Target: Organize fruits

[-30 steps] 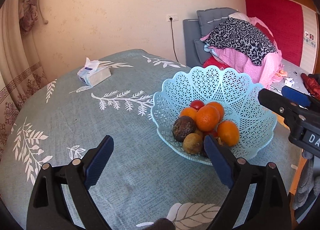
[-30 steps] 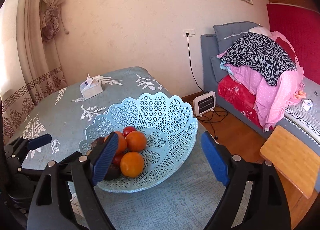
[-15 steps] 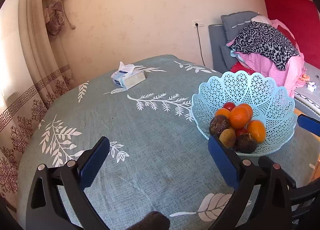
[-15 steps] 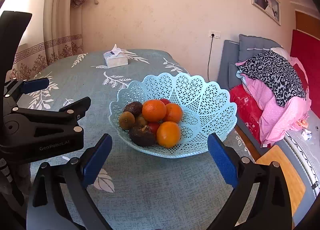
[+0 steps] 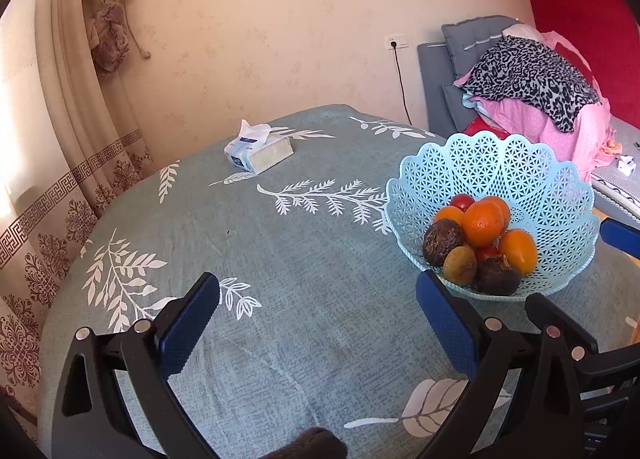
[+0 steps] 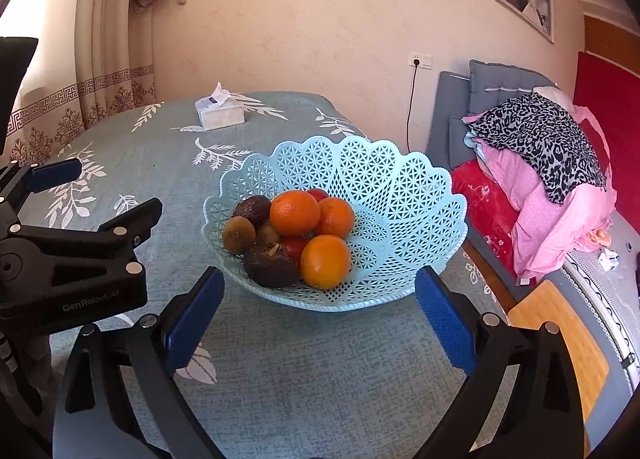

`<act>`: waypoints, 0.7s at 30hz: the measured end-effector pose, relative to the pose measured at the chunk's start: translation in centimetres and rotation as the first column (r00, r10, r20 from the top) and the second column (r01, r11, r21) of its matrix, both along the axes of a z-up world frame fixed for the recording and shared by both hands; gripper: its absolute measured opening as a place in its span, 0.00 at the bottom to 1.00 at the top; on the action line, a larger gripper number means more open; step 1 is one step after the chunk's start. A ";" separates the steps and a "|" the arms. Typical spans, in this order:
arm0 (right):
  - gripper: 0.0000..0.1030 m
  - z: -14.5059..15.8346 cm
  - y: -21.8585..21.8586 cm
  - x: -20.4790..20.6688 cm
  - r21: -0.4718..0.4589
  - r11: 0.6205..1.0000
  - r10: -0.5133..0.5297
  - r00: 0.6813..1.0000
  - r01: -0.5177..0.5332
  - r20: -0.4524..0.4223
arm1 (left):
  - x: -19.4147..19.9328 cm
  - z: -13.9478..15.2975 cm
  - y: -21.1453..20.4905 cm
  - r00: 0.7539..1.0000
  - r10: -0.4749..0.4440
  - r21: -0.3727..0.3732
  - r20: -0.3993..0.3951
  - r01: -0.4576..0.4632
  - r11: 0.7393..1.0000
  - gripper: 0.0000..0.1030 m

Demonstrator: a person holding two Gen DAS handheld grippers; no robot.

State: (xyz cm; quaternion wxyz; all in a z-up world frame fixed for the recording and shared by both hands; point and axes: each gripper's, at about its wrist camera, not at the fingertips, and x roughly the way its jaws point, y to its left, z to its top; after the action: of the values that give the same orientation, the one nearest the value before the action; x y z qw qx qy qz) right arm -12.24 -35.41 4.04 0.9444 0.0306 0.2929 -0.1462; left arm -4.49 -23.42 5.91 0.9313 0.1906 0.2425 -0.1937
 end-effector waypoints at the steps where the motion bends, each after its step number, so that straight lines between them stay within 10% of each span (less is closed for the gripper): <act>1: 0.95 0.0 -0.1 0.0 0.001 1.000 -0.003 1.000 0.003 -0.002 | 0.0 0.0 0.0 1.000 0.000 0.001 0.000 0.000 1.000 0.95; 21: 0.95 -0.3 -0.4 0.2 0.010 1.000 -0.018 1.000 0.018 -0.011 | 0.0 -0.2 -0.2 1.000 -0.009 0.017 0.009 0.008 1.000 0.95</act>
State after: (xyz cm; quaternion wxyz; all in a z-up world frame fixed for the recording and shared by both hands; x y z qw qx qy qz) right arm -12.06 -35.78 3.72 0.9414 0.0374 0.2984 -0.1531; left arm -4.53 -23.61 5.67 0.9300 0.2004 0.2388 -0.1947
